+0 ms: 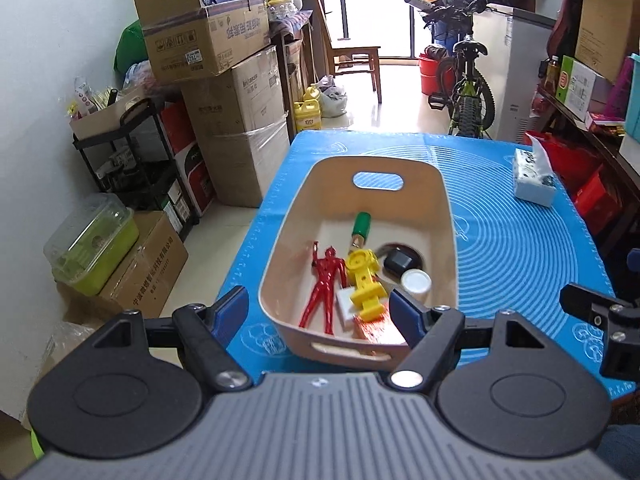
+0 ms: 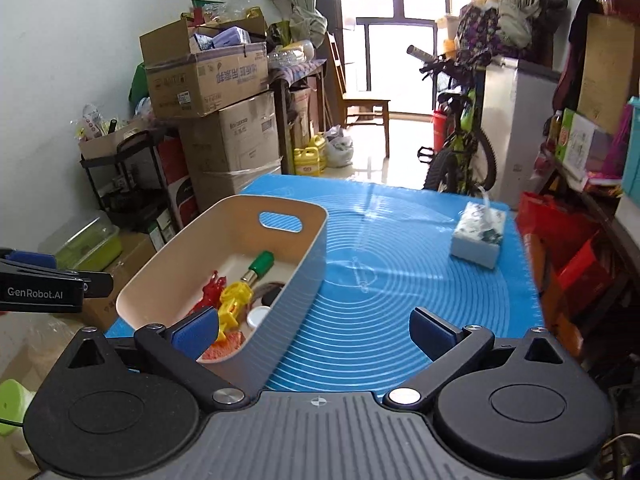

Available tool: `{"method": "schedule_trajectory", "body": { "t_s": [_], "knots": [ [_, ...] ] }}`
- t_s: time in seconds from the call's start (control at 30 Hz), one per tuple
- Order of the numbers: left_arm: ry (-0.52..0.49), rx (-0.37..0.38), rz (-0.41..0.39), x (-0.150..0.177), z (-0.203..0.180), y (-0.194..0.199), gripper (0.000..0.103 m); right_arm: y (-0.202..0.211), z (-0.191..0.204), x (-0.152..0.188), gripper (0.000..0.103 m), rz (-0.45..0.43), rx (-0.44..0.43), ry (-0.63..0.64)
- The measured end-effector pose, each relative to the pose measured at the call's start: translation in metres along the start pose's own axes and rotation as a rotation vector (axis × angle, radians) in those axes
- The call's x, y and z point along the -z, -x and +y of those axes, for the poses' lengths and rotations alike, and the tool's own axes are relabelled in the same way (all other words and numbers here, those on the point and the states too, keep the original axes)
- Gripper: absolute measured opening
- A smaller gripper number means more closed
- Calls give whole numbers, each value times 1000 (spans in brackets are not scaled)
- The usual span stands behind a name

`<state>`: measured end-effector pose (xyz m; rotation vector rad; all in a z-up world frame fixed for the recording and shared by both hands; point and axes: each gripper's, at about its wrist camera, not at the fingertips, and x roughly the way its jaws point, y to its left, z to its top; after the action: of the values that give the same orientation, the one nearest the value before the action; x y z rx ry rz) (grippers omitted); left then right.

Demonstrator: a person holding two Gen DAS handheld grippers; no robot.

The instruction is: Organize rigid objects

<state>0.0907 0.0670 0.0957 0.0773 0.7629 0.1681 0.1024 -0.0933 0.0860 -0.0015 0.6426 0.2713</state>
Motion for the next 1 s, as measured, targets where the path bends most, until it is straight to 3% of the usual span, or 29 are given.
{"method": "schedule_trajectory", "body": {
  "t_s": [0.43,1.0],
  "knots": [
    [-59,12,15,50,-26,18,78,45,-10,43,100,2,51,2],
    [-92,71,3,111,-55,15,78,50,-23,110,100,21,84,-36]
  ]
}}
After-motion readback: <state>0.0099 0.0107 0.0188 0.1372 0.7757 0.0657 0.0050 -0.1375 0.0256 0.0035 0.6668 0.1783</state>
